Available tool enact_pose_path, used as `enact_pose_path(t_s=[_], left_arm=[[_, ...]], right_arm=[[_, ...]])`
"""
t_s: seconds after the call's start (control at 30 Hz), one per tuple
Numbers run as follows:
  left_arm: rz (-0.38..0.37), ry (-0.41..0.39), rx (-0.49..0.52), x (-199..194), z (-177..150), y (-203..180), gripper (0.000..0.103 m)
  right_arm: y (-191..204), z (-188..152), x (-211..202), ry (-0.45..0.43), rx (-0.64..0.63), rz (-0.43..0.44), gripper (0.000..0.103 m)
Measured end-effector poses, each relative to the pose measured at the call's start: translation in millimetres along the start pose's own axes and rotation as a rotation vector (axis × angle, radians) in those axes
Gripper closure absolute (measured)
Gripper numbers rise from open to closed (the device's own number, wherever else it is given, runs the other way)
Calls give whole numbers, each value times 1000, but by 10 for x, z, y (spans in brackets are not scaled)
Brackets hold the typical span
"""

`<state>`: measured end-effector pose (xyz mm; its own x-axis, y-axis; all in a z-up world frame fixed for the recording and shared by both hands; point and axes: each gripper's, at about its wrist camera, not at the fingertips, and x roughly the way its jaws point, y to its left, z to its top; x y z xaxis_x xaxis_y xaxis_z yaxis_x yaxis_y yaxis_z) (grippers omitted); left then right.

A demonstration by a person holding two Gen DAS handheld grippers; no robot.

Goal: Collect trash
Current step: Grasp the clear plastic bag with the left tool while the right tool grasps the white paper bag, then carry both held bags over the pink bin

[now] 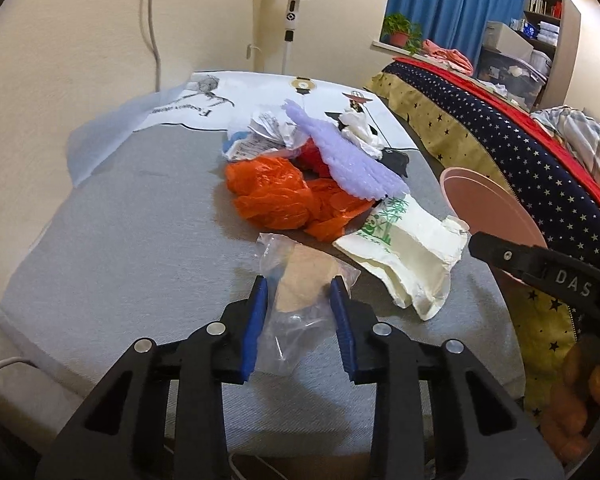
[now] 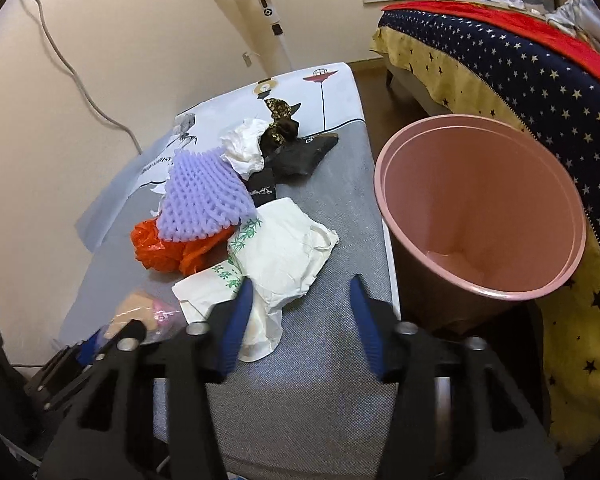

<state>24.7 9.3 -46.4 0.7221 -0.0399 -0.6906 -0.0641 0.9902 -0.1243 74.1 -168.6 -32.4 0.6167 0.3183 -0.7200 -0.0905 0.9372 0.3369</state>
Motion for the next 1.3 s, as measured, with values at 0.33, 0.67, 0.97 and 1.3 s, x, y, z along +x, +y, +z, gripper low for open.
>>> enact_pose_path(t_s=[0.33,0.67,0.97,1.3], left_arm=[[32,-51,-20,-138,109,123,72],[9,-86,-24,-348,127,76,72],[-34,-137,19,-496,202,-135,73],[-76,-185,42,-651,439,-352,73]], right_arm=[[78,-64,299,78,6,89,84],[189,-5,-271,-24,-91,47,89],[174,26,-716,-111,-150,-38,89],[-21,281,-1161,-187,-146,-87,89]])
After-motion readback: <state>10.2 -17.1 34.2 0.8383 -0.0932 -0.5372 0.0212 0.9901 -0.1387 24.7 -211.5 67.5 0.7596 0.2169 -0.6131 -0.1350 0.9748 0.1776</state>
